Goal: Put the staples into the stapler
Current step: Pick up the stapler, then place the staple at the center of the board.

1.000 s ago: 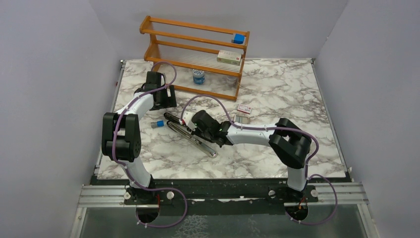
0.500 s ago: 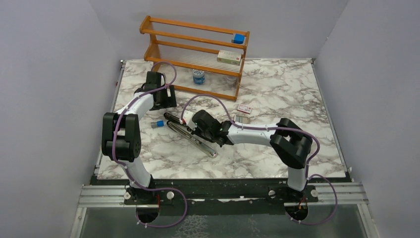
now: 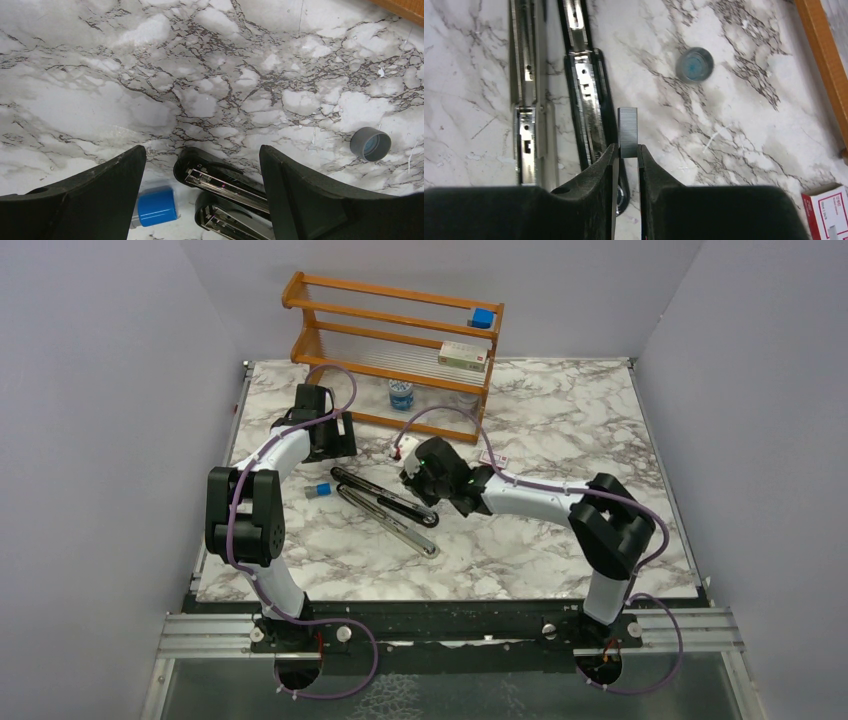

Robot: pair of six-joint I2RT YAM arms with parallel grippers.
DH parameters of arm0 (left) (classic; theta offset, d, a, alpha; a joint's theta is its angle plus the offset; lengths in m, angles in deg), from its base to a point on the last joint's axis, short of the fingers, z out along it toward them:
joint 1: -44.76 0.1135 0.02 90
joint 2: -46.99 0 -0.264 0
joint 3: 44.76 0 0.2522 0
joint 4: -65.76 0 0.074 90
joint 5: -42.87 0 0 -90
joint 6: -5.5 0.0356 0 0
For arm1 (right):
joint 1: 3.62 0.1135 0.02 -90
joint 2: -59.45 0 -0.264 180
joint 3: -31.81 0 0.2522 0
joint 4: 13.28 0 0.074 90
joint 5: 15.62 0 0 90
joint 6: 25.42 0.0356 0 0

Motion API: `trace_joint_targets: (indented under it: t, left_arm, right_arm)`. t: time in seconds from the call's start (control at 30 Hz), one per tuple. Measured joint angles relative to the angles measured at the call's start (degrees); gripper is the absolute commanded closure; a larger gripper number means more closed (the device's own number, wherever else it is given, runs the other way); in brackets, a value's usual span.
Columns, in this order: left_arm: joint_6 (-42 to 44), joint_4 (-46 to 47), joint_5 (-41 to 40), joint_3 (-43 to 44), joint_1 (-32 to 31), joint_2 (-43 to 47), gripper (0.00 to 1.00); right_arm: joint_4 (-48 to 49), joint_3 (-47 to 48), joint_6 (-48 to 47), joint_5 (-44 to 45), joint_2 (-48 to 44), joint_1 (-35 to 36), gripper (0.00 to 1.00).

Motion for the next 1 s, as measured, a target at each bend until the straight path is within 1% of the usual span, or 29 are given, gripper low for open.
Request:
trace_joint_targets:
  t: [0.17,0.27,0.63,0.73,0.8,0.9,1.0]
  left_arm:
    - [0.0,0.0,0.0,0.0,0.0,0.0,0.14]
    - [0.0,0.0,0.0,0.0,0.0,0.0,0.14]
    - [0.0,0.0,0.0,0.0,0.0,0.0,0.14]
    - [0.0,0.0,0.0,0.0,0.0,0.0,0.14]
    - [0.0,0.0,0.0,0.0,0.0,0.0,0.14]
    - [0.0,0.0,0.0,0.0,0.0,0.0,0.14]
    - [0.0,0.0,0.0,0.0,0.0,0.0,0.14]
  right_arm:
    - [0.9,-1.5,4.0,-4.6,-0.9,-6.3,0.8]
    - [1.5,-2.3,5.0,-5.6,-0.9,-9.2,0.8]
    - [8.0,-4.7,3.9,-7.2,3.7,-9.8,0.79]
    - [9.8,-5.5,3.1,-7.1,5.0,-9.8,0.77]
    - [11.0,-6.0,2.7,-7.0,5.6,-9.8,0.74]
    - [12.6,-6.5,2.3,-6.2,5.7,-9.8,0.67]
    - [14.5,-7.4,2.1,-5.7,5.7,-9.8,0.64]
